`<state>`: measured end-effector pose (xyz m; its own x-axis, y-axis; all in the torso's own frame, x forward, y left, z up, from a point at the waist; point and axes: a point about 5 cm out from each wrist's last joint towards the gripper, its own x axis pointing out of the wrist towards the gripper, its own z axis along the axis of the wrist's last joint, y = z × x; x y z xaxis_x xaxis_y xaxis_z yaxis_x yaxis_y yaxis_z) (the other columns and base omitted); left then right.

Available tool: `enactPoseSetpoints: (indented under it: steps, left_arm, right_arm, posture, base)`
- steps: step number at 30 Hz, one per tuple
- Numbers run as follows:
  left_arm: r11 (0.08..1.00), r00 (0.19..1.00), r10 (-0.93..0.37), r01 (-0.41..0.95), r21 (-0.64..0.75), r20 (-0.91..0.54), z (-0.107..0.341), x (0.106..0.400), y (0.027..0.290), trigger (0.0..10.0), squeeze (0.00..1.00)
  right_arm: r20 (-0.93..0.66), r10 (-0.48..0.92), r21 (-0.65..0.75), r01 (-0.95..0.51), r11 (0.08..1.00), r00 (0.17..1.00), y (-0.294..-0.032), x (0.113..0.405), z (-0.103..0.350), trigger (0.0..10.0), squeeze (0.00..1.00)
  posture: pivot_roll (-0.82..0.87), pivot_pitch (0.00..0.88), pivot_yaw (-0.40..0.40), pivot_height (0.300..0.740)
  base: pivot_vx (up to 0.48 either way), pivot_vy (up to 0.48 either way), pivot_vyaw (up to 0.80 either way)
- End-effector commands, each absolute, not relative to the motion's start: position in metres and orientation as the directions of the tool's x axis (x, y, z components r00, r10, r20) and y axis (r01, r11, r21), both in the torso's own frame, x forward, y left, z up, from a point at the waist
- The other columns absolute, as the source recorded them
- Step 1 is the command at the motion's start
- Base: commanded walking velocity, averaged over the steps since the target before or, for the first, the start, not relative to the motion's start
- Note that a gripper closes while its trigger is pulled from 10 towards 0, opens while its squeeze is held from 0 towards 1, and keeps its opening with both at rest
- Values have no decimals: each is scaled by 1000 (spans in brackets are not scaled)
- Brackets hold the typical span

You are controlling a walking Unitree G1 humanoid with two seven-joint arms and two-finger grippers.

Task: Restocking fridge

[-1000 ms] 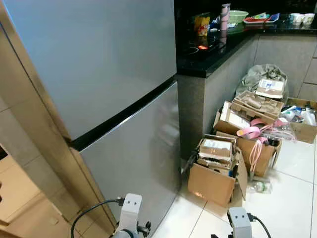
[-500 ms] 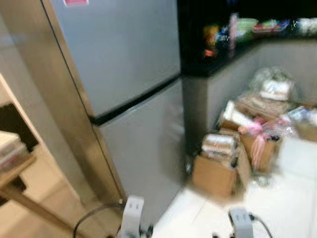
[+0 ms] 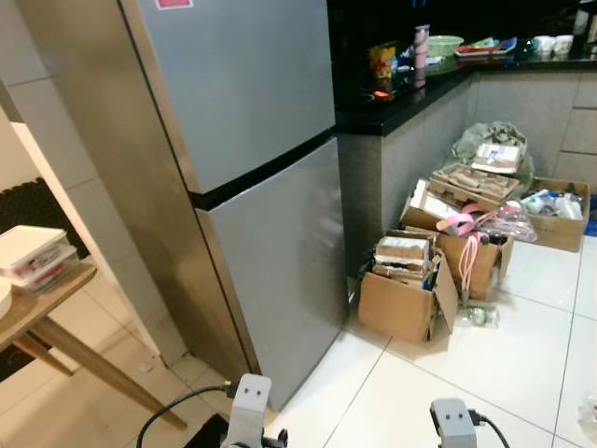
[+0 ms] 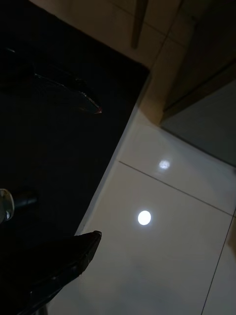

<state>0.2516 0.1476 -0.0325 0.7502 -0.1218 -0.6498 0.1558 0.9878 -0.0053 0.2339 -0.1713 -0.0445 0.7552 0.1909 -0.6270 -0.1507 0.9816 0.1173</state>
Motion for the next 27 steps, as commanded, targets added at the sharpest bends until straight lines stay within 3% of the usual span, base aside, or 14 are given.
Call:
enactPoseSetpoints:
  steps: [1, 7, 12, 22, 27]
  left_arm:
    - [989, 748, -110, 150, 5, -655, -32, 252, 153, 10000, 0]
    - [988, 734, -112, 155, 5, -669, -34, 250, 152, 10000, 0]
    - [988, 730, -113, 154, 1, -674, -34, 249, 153, 10000, 0]
    - [984, 760, -127, 179, 17, -637, -29, 253, 151, 10000, 0]
    - [981, 774, -148, 192, 5, -616, -26, 255, 147, 10000, 0]
  right_arm:
    - [-627, 204, 126, -161, 979, 752, -168, 234, -45, 10000, 0]
    - [-629, 206, 128, -162, 978, 750, -168, 234, -45, 10000, 0]
    - [-629, 208, 130, -163, 978, 749, -167, 234, -45, 10000, 0]
    - [-612, 219, 142, -167, 976, 760, -165, 236, -43, 10000, 0]
    - [-588, 266, 151, -219, 964, 764, -160, 238, -40, 10000, 0]
  posture:
    - [-39, 36, 78, 717]
    - [-38, 36, 77, 717]
    - [-36, 36, 78, 717]
    - [-31, 43, 83, 717]
    - [-30, 48, 82, 717]
  base:
    - [0, 0, 0]
    - [0, 0, 0]
    - [0, 480, 0]
    - [0, 0, 0]
    - [0, 0, 721]
